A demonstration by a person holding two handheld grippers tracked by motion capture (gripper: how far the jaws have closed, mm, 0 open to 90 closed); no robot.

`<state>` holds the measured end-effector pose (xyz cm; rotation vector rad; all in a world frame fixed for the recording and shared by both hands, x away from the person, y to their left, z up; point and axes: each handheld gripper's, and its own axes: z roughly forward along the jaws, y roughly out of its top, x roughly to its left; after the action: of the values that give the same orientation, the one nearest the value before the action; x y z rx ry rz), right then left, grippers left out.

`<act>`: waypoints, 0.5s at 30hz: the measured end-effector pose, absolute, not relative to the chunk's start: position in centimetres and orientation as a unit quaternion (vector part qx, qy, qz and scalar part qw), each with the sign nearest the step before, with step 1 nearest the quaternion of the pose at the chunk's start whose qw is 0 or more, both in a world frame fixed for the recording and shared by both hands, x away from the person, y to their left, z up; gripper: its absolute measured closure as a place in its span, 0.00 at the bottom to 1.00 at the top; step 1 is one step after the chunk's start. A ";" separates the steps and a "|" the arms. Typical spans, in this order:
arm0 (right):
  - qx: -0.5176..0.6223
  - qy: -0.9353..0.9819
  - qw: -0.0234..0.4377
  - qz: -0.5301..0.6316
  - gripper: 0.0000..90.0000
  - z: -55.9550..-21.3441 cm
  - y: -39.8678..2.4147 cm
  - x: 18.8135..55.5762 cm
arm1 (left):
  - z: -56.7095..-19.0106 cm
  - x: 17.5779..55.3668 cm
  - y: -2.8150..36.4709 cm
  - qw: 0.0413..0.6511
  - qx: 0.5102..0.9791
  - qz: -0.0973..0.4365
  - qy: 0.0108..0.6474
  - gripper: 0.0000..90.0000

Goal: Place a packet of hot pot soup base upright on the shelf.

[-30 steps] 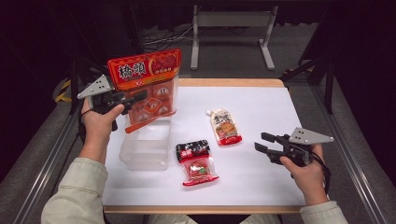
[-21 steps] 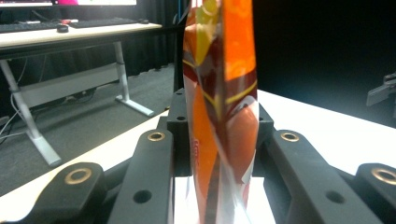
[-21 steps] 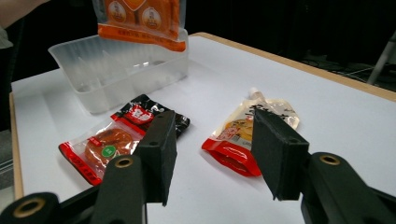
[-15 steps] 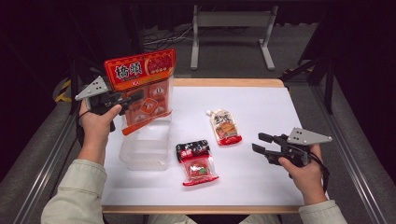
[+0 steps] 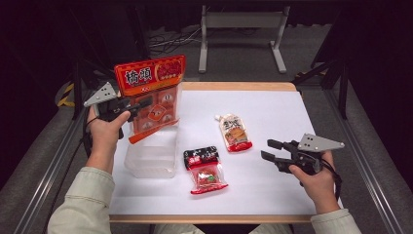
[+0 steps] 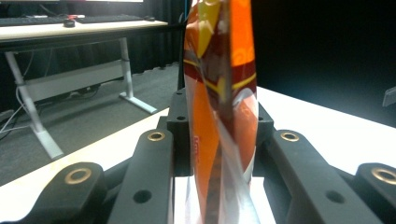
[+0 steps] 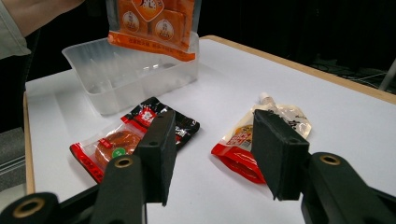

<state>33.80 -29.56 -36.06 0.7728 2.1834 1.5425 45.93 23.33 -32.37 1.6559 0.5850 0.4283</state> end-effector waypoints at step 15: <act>0.267 0.773 0.179 0.548 0.56 -35.9 -29.4 33.6 | -34.9 46.1 23.5 0.637 0.699 0.170 0.275 0.79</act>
<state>33.62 -29.42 -35.93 0.7554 2.1845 1.5483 46.10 23.49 -34.89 1.5968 0.6286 0.3881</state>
